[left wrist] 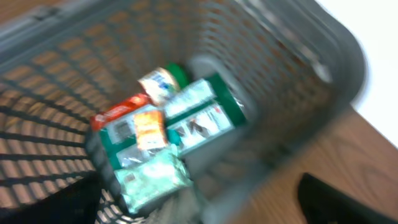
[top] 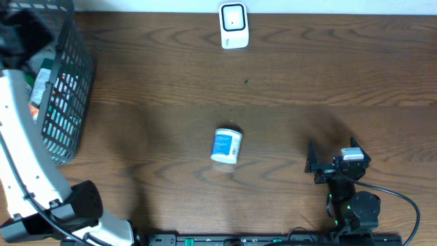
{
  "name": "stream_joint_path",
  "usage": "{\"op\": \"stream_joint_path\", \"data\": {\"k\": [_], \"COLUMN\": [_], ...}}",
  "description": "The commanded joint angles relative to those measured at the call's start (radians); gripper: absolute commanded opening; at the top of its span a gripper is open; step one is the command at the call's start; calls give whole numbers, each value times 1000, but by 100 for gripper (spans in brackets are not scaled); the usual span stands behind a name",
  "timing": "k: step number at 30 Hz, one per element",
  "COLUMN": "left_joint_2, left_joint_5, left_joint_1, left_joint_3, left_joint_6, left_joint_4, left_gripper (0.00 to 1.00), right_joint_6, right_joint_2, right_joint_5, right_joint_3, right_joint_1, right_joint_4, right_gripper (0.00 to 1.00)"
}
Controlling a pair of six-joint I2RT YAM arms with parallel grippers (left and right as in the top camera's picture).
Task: Scan the item barcode
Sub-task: 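Grasp an orange packet in the basket with the left gripper and lift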
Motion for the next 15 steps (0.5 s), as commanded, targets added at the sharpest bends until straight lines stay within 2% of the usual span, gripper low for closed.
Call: {"op": "stream_joint_path", "data": {"k": [1, 5, 15], "left_joint_2": [91, 263, 584], "left_joint_5": [-8, 46, 95], "left_joint_1": [141, 214, 276], "left_joint_3": [14, 14, 14], "left_joint_6": [-58, -68, -63], "left_joint_4": [-18, -59, -21], "left_gripper": [80, 80, 80], "right_joint_6": [-8, -8, -8], "right_joint_2": [-3, -3, -3], "right_joint_5": [-1, -1, -1], "right_joint_3": [-1, -1, -1], "right_joint_1": [-8, -8, -8], "right_joint_4": [-6, -6, -6], "right_gripper": [99, 99, 99]}}
